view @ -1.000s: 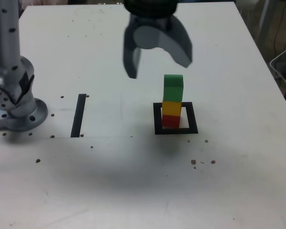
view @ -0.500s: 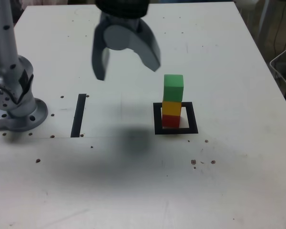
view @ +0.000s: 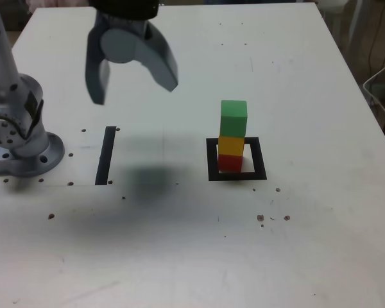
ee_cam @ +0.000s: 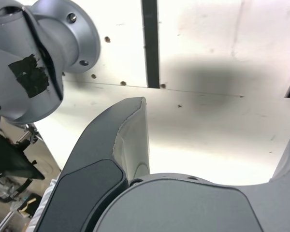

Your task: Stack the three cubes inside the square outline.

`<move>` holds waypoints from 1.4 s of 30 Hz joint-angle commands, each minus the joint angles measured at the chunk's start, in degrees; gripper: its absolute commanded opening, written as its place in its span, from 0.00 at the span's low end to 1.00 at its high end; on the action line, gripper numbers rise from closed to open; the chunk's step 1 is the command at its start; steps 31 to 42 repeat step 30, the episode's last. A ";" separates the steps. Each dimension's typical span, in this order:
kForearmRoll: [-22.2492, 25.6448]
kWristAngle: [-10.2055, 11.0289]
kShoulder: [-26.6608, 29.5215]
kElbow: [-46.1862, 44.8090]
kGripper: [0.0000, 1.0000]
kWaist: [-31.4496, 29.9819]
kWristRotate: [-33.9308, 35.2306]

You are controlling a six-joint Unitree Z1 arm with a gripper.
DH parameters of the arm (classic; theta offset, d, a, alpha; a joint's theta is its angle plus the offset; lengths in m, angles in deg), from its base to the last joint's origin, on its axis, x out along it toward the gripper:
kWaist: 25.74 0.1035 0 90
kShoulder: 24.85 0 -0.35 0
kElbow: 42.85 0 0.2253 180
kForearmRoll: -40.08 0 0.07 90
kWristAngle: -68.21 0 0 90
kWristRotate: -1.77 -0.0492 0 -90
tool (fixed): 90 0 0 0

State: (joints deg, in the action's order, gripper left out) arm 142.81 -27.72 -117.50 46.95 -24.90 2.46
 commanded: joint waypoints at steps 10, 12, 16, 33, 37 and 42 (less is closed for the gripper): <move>-14.23 -0.16 0.57 -12.41 1.00 0.22 0.01; -16.84 -0.28 0.39 -14.47 1.00 0.23 0.01; -19.76 -0.31 0.32 -16.35 1.00 0.33 0.01; -21.68 1.44 2.59 -18.53 1.00 0.39 1.06; -21.68 1.44 2.59 -18.53 1.00 0.39 1.06; -21.68 1.44 2.59 -18.53 1.00 0.39 1.06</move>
